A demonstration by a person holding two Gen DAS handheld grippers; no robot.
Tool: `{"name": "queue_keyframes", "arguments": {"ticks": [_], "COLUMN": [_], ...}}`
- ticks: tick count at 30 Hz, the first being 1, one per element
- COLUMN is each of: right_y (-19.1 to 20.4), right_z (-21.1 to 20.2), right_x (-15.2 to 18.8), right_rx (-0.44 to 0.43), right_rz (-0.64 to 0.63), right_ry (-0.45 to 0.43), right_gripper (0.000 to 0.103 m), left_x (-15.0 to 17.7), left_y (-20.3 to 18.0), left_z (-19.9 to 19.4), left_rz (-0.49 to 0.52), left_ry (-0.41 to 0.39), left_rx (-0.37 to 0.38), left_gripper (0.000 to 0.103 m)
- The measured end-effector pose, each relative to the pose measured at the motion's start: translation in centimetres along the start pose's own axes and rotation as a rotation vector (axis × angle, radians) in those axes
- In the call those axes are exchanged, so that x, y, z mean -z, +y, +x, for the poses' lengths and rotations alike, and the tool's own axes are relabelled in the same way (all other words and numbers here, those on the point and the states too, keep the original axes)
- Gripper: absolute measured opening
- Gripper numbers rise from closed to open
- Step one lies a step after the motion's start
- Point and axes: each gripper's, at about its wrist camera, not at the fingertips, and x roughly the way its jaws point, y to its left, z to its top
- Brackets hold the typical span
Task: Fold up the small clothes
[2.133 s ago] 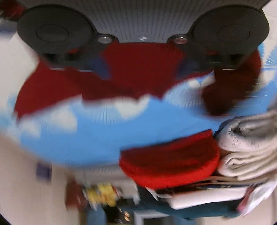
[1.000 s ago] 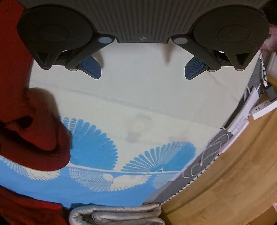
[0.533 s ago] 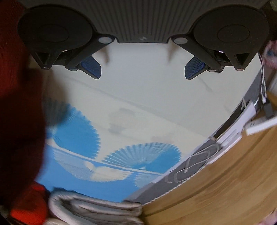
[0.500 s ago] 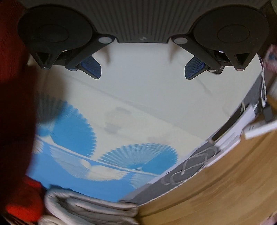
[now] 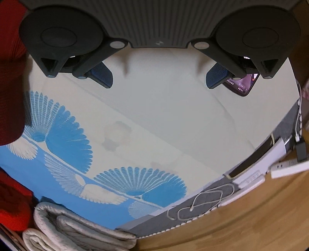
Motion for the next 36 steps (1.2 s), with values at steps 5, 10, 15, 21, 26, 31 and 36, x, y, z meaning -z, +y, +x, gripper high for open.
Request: {"name": "queue_keyframes", "arguments": {"ticks": [5,10,15,21,26,31,36], "right_y": [-13.7,-18.0,-18.0,-19.2,-18.6,-20.4,-21.5], "right_z": [3.9,0.4,-5.0,-4.2,-4.3,-1.7,7.0], "right_x": [5.5,10.6,17.2,20.8,19.9,17.3,14.9], "right_rx": [0.502,0.286,0.122,0.080,0.075,0.027,-0.007], "right_rz": [0.054,0.217,0.224,0.246,0.168,0.207,0.211], "right_ry": [0.142,0.169,0.086,0.140,0.099,0.083,0.174], "right_gripper": [0.062,0.061,0.070,0.071,0.069,0.069,0.069], "left_x": [1.1,3.1,7.1,9.8,7.7,6.4,7.0], "left_y": [-3.4,-8.7,-15.3,-20.6,-21.3,-20.3,-20.1], "left_z": [-0.8,-3.1,-4.8,-2.4,-0.7,0.5,0.6], "left_rz": [0.115,0.303,0.539,0.611,0.451,0.419,0.490], "left_ry": [-0.036,-0.156,-0.277,-0.306,-0.193,-0.145,-0.178], "left_rx": [0.022,0.147,0.250,0.201,0.253,0.237,0.257], "left_gripper": [0.103,0.103,0.103,0.096,0.018,0.018,0.022]}}
